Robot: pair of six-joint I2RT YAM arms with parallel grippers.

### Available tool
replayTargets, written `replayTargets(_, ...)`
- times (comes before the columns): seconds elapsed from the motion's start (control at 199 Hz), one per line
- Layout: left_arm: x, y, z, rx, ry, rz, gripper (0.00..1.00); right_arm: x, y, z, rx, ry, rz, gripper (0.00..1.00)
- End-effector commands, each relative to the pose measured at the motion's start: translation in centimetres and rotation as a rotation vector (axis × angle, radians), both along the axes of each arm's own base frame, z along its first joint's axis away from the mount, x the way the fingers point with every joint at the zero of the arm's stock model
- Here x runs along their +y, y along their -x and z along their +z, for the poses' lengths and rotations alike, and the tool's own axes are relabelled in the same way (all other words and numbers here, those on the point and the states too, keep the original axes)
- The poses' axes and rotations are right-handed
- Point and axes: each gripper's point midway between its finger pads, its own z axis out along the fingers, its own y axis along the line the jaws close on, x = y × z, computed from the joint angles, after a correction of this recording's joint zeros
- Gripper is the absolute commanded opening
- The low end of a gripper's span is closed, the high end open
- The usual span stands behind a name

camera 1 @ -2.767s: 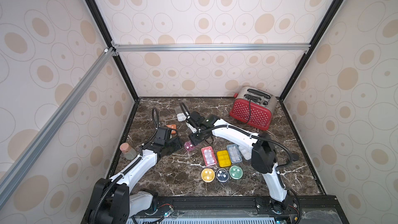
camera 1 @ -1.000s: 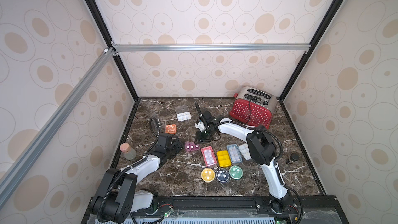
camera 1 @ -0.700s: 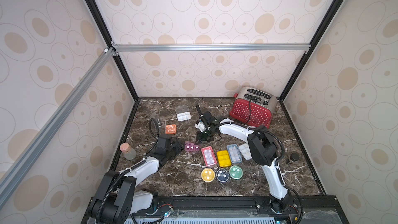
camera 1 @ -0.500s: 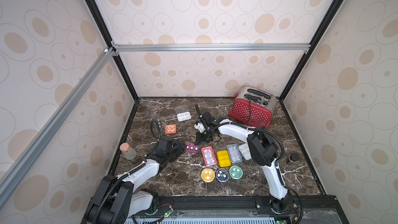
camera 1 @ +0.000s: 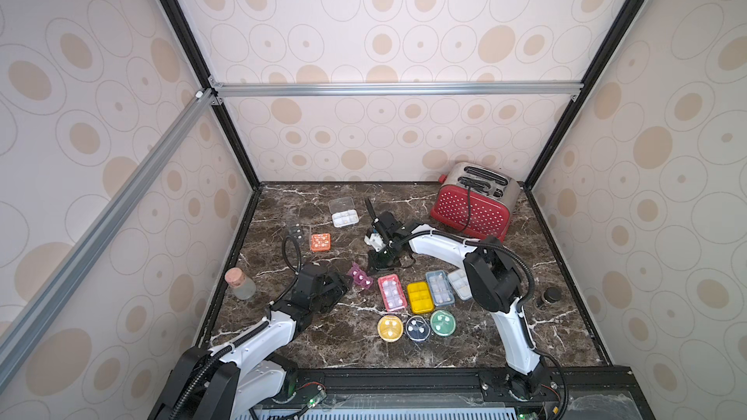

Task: Close pillboxes
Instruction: Close the lid on the pillbox.

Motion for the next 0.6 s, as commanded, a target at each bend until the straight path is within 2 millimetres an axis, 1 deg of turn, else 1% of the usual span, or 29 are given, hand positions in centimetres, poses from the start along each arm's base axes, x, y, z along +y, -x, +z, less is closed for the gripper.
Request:
replayTargets(0.0,-1.0,-0.9,0.6,-0.020,0.054,0.006,0.73,0.4,1.1,1.5,-0.012,-0.010,0.034,0.22)
replayTargets(0.231,-2.4,-1.7,-0.1,-0.013,0.074,-0.035,0.70,0.6,1.3,0.6,-0.001,-0.004,0.031,0.21)
replayTargets(0.392,-2.9,-1.8,-0.6,-0.003,0.090,-0.045,0.68,0.5,1.4,0.5,-0.001,0.000,0.032,0.21)
replayTargets(0.527,-3.0,-1.8,-0.2,-0.015,0.105,-0.048,0.67,0.5,1.5,0.5,0.001,0.001,0.034,0.21)
replayTargets(0.598,-2.9,-1.6,0.0,-0.022,0.111,-0.040,0.62,0.4,1.5,0.6,-0.001,0.002,0.030,0.21)
